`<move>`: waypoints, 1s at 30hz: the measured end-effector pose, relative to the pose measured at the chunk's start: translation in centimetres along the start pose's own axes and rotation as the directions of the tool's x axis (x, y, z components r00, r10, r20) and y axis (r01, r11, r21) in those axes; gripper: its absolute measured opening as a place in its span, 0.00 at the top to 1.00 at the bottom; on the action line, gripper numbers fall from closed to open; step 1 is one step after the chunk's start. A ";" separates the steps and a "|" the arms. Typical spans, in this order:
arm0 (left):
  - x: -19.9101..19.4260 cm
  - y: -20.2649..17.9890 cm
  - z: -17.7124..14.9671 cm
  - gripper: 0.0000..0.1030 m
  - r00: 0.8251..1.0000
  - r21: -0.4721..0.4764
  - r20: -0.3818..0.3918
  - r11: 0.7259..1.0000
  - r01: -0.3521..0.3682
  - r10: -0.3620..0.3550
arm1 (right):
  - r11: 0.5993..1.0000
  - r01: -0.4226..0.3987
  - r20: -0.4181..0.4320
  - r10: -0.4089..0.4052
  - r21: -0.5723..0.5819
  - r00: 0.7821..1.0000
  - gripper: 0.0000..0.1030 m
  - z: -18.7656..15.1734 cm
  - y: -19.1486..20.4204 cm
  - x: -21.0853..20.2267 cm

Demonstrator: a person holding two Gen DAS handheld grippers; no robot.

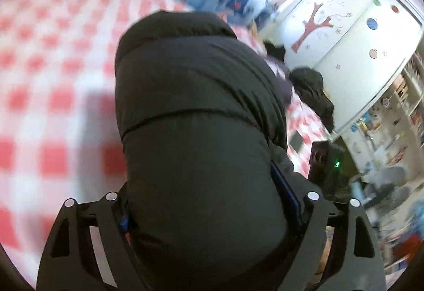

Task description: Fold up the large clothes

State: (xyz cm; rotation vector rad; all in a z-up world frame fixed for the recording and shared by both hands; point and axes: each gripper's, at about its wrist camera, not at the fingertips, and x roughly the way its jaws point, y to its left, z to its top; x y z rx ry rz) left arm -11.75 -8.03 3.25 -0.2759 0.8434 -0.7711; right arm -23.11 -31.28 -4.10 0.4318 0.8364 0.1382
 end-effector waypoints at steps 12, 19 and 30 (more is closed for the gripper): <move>-6.0 24.5 1.0 0.22 0.947 -0.416 -0.052 0.855 -0.309 0.317 | 0.990 -0.129 -0.238 0.110 -0.062 0.965 0.05 7.9 10.9 22.5; -12.1 20.8 2.6 0.22 0.854 -0.371 0.191 0.841 -0.394 0.484 | 0.984 -0.123 -0.279 0.084 -0.126 0.957 0.05 7.3 10.8 22.0; -5.2 19.5 5.2 0.16 0.884 -0.139 0.120 0.890 -0.435 0.451 | 0.923 0.107 0.095 -0.077 -0.369 0.992 0.05 14.5 16.4 13.4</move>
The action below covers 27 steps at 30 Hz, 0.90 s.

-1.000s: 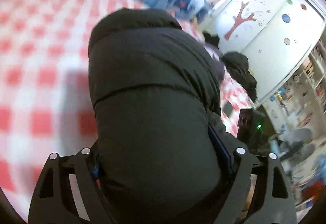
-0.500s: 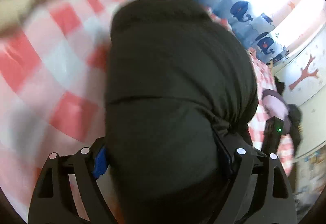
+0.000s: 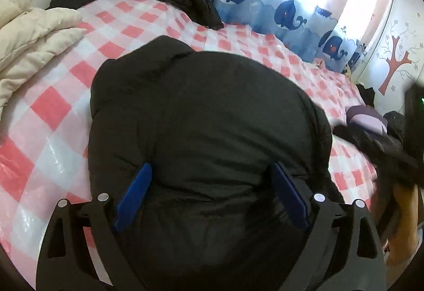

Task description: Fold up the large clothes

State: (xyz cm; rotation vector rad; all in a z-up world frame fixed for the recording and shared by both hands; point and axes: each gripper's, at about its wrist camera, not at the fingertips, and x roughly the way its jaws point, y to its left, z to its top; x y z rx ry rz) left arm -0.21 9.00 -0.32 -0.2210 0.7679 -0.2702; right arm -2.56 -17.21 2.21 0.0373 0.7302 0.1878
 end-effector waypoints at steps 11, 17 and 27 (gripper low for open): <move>0.9 2.2 1.2 0.15 0.998 -0.085 -0.007 0.994 0.066 -0.067 | 0.901 -0.072 -0.241 0.190 0.427 0.952 0.05 -2.7 -2.9 16.5; -0.1 3.8 1.0 0.15 0.999 -0.145 0.015 0.988 0.052 -0.051 | 0.950 -0.209 -0.042 0.224 0.233 0.974 0.05 -2.5 -0.3 4.3; -1.1 3.1 0.3 0.15 0.999 -0.109 0.023 0.994 -0.022 0.024 | 0.959 -0.098 -0.282 0.175 0.267 0.943 0.05 -11.2 1.5 3.8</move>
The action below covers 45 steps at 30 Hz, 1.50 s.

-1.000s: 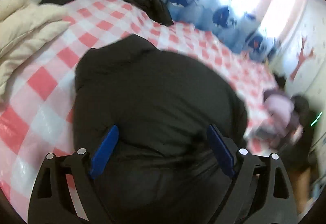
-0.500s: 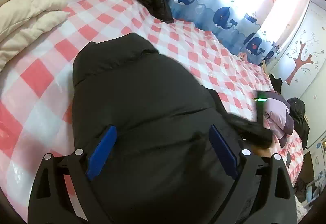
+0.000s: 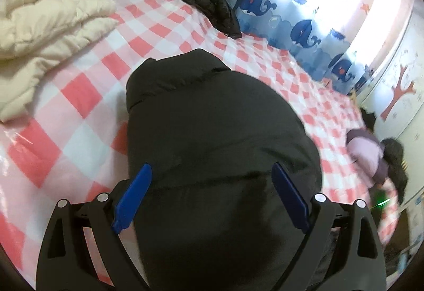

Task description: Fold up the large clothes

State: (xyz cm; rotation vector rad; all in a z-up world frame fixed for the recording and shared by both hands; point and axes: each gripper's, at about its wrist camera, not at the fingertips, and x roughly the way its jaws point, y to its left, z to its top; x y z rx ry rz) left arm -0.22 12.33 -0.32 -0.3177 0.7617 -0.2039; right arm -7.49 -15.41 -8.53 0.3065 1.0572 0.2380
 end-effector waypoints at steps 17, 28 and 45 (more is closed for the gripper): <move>1.2 1.7 0.5 0.15 0.996 -0.031 -0.082 0.999 -0.033 0.030 | 0.999 0.035 -0.039 -0.035 0.007 0.999 0.05 11.2 4.3 5.5; 1.7 5.7 0.1 0.14 0.990 -0.217 -0.142 0.976 -0.015 -0.016 | 0.999 -0.040 -0.019 0.039 -0.020 0.999 0.05 2.3 2.0 1.7; 3.8 7.0 -1.2 0.12 0.945 -0.340 -0.245 0.932 0.126 -0.217 | 0.994 -0.045 0.135 0.031 0.103 0.990 0.05 -2.9 -0.7 -6.2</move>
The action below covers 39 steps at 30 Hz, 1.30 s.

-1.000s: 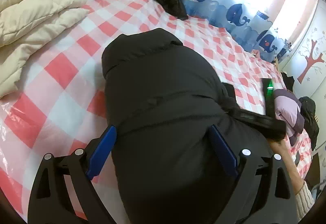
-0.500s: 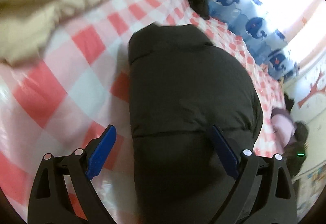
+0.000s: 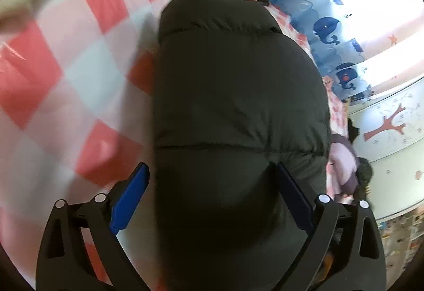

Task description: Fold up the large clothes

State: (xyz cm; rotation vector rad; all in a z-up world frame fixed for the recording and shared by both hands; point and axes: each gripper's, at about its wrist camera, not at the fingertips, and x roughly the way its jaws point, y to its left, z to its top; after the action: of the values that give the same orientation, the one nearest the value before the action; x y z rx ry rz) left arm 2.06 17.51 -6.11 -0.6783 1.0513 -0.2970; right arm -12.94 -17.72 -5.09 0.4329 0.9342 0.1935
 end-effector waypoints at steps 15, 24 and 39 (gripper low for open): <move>0.4 -3.4 -0.7 0.08 0.989 0.144 0.054 0.979 -0.147 0.141 | 0.997 -0.030 0.098 0.024 0.067 0.995 0.05 0.6 -0.4 -2.4; 0.1 -4.6 -0.8 0.08 0.987 0.190 0.063 0.969 -0.156 0.147 | 0.980 0.187 -0.116 -0.194 -0.065 0.974 0.05 8.6 -0.7 10.6; -3.2 -7.5 -2.9 0.08 0.924 0.262 0.277 0.905 -0.335 0.262 | 0.993 0.067 -0.029 -0.070 -0.097 0.997 0.05 5.3 3.3 5.7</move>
State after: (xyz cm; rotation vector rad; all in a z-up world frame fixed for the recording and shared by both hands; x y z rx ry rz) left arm -1.34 12.40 0.04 -0.2565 0.8419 -0.1010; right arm -5.28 -14.24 -5.10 0.3088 0.9656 0.1823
